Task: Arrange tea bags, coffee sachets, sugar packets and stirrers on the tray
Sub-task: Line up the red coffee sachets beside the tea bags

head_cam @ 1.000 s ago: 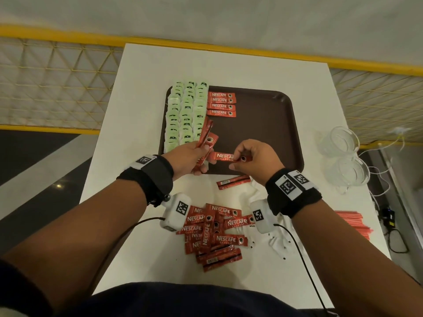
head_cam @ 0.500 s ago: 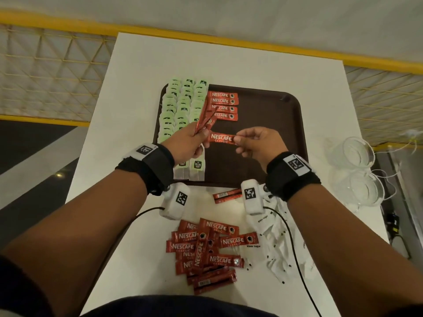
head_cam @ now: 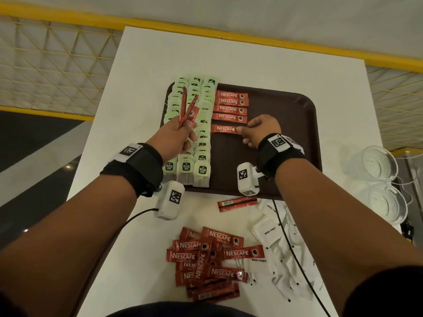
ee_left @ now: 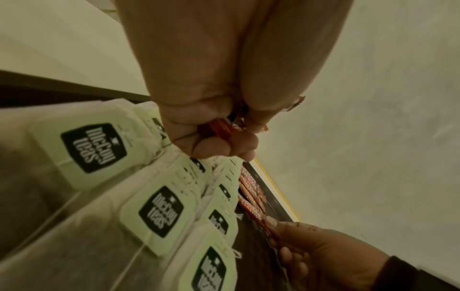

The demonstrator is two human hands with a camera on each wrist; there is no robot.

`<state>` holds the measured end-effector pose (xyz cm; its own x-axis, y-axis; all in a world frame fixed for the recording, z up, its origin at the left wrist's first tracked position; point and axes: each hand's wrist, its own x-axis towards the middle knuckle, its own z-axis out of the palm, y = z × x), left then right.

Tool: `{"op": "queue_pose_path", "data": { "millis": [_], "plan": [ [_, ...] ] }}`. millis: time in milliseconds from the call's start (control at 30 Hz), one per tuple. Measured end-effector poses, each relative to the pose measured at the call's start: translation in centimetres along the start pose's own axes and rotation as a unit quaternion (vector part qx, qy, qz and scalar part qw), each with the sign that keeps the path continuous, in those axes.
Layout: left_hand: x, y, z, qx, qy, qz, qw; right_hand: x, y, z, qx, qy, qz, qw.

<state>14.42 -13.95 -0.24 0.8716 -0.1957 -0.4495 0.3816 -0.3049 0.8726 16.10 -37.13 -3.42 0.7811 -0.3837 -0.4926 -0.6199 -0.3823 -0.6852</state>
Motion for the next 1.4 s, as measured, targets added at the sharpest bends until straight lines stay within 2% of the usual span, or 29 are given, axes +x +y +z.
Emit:
{"op": "queue_pose_path", "data": {
  "millis": [367,500,600,633,700,800,867,967,1067,1200,1267,1400],
  "plan": [
    [-0.3,0.0,0.1,0.001,-0.012,0.006,1.0,1.8,0.0,0.4,-0.091,0.045,-0.024,0.995],
    [-0.5,0.2,0.4,0.023,-0.038,0.008,0.999,1.9,-0.1,0.2,-0.119,0.044,-0.024,0.992],
    [-0.5,0.3,0.5,0.005,-0.079,-0.007,0.997,0.5,-0.9,-0.3,-0.132,0.066,-0.081,0.986],
    [-0.5,0.4,0.5,-0.003,-0.096,-0.014,0.995,-0.1,-1.4,-0.4,-0.131,0.055,-0.118,0.983],
    [-0.6,0.6,0.7,-0.02,-0.132,-0.027,0.991,-1.8,-2.7,-0.7,-0.11,-0.032,-0.186,0.976],
    [-0.7,1.0,1.2,-0.033,-0.175,-0.037,0.983,-4.1,-4.3,-1.0,-0.073,-0.182,-0.22,0.956],
    [-0.8,1.1,1.5,-0.029,-0.189,-0.04,0.981,-4.5,-4.5,-1.0,-0.051,-0.208,-0.227,0.95],
    [-0.8,0.9,1.4,-0.012,-0.189,-0.035,0.981,-4.5,-3.5,-1.4,0.056,-0.213,-0.16,0.962],
    [-1.0,0.7,0.8,0.013,-0.18,-0.012,0.984,-4.5,-2.0,-2.2,0.156,-0.24,-0.079,0.955],
    [-1.2,0.5,0.9,0.047,-0.183,0.004,0.982,-4.8,-0.5,-2.6,0.167,-0.26,-0.045,0.95],
    [-1.2,0.6,1.0,0.042,-0.171,-0.001,0.984,-4.6,0.1,-2.9,0.184,-0.235,-0.03,0.954],
    [-1.0,0.4,0.4,0.037,-0.119,-0.031,0.992,-3.3,1.5,-3.4,0.219,-0.135,0.019,0.966]
  ]
}}
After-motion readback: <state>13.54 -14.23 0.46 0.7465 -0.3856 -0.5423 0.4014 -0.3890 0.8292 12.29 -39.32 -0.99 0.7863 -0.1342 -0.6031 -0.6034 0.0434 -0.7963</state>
